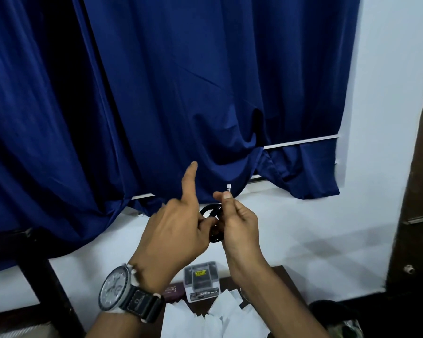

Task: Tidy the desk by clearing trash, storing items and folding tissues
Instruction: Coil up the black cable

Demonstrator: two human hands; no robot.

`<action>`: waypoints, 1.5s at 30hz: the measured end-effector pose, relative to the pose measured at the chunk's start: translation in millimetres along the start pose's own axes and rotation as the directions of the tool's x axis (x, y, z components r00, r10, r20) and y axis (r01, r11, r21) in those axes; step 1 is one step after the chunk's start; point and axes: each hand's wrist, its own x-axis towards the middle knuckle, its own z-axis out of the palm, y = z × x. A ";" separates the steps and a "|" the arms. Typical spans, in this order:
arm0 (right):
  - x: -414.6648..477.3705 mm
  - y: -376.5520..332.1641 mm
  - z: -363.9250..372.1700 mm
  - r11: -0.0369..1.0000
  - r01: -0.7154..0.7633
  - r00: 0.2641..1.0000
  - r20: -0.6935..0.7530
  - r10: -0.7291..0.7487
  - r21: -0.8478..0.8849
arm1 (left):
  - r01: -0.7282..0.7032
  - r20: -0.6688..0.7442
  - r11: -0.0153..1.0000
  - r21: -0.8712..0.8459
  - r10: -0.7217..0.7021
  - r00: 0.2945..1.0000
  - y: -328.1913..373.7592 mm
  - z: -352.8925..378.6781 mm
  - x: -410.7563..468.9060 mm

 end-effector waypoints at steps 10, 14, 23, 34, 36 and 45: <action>-4.4 -3.7 -0.6 0.998 0.059 0.998 0.014 -0.058 -0.020 | 0.245 0.057 0.962 -0.118 -0.240 0.969 7.8 -9.0 7.2; -4.2 -5.4 0.4 0.988 0.148 0.984 0.104 -0.142 -0.049 | 0.228 -0.136 0.938 -0.261 -0.270 0.953 11.3 -4.9 2.8; -0.2 -20.6 -8.6 0.993 0.115 0.969 0.220 -0.116 0.018 | 0.024 -0.232 0.823 -0.568 -0.188 0.955 26.2 12.6 -16.4; 6.3 -25.1 -17.5 0.981 -0.038 0.962 0.273 -0.015 0.188 | 0.068 -0.187 0.705 -0.706 -0.278 0.942 8.6 -5.6 -8.2; 2.8 -25.8 -15.1 0.976 -0.065 0.946 0.324 -0.006 0.207 | 0.136 -0.134 0.685 -0.715 -0.325 0.936 1.7 -5.1 -2.5; 6.7 -21.5 -12.5 0.975 -0.097 0.961 0.274 0.040 0.198 | 0.241 0.257 -0.090 -0.966 -0.325 0.910 -8.7 10.2 -4.4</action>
